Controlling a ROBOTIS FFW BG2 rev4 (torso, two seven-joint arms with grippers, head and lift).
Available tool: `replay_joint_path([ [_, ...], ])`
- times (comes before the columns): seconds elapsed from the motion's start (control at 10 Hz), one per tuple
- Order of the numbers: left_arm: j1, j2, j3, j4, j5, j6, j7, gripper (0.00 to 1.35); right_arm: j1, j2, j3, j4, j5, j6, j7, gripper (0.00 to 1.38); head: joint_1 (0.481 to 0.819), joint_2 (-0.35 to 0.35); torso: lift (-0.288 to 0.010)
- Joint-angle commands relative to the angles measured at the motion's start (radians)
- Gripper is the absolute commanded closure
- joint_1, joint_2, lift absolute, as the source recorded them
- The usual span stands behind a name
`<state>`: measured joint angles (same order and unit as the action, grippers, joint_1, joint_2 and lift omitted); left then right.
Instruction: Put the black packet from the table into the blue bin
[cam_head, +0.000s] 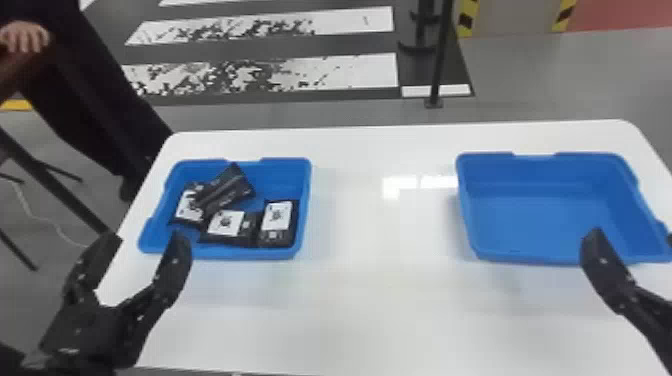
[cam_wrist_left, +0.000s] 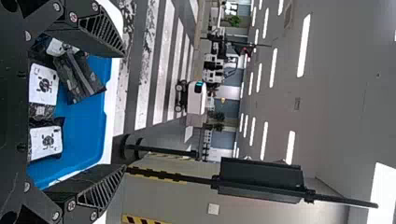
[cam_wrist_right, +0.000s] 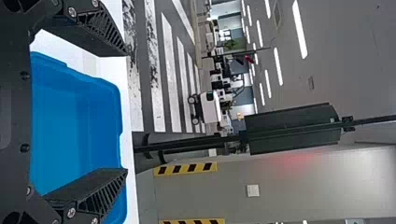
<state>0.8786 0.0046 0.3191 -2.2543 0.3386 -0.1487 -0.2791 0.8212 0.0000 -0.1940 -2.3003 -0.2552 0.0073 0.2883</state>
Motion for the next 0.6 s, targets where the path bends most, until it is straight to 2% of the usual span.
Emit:
replay_joint_path([
  [0.0,0.000,0.000,0.000,0.000,0.000,-0.001,0.000,0.19,-0.002,0.001,-0.001,0.002,0.000,0.000,0.000,0.13,0.695,0.120,-0.110],
  [0.5,-0.002,0.003,0.000,0.000,0.004,-0.011,0.000,0.19,-0.002,0.001,0.001,0.002,0.002,0.000,0.000,0.13,0.695,0.119,-0.110],
])
